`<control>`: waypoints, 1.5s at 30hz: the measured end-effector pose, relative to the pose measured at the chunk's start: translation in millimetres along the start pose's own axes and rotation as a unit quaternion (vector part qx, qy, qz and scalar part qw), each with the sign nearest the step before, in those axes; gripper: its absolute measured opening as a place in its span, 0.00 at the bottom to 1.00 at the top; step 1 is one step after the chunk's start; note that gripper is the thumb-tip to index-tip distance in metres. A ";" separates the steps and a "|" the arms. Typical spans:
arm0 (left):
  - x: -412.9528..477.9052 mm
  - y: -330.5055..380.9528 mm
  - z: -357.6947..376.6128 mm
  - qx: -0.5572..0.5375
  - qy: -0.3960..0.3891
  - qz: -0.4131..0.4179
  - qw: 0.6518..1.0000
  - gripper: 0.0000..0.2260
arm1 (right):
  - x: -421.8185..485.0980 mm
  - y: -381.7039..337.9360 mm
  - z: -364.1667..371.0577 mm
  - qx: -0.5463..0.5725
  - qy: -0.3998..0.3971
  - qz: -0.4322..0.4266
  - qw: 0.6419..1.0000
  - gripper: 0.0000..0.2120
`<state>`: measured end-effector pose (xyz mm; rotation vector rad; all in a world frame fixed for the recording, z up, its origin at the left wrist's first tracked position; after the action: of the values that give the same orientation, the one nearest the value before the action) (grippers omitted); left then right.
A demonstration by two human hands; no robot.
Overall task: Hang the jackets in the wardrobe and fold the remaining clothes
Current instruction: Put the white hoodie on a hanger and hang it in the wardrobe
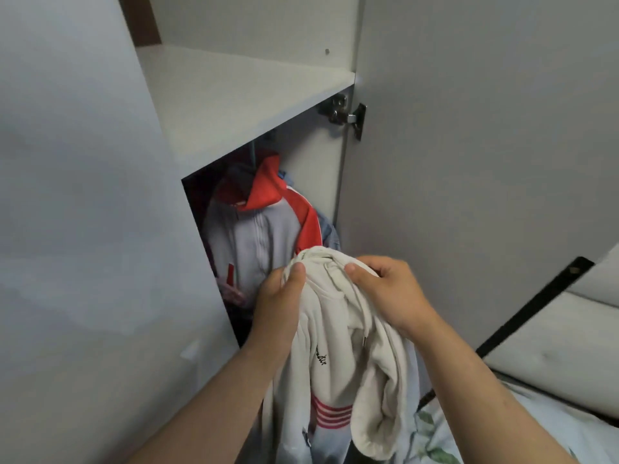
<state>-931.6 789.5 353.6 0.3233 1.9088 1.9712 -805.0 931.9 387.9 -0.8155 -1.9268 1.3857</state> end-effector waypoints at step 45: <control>14.9 -119.9 -43.8 0.066 0.070 -0.144 0.985 0.07 | 32.8 -19.8 289.3 -0.109 -0.321 -0.074 0.938 0.13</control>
<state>-950.4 757.0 230.7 -0.0574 2.0453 1.7229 -1052.7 786.2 337.0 -0.3053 -2.6125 1.4774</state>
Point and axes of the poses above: each hand's wrist, its own x-axis towards the middle knuckle, its own z-axis out of the palm, y = z × x, the point moved 10 cm from there along x, towards the middle knuckle, and after that the axes turned 9 degrees about y, right-handed, at the moved point
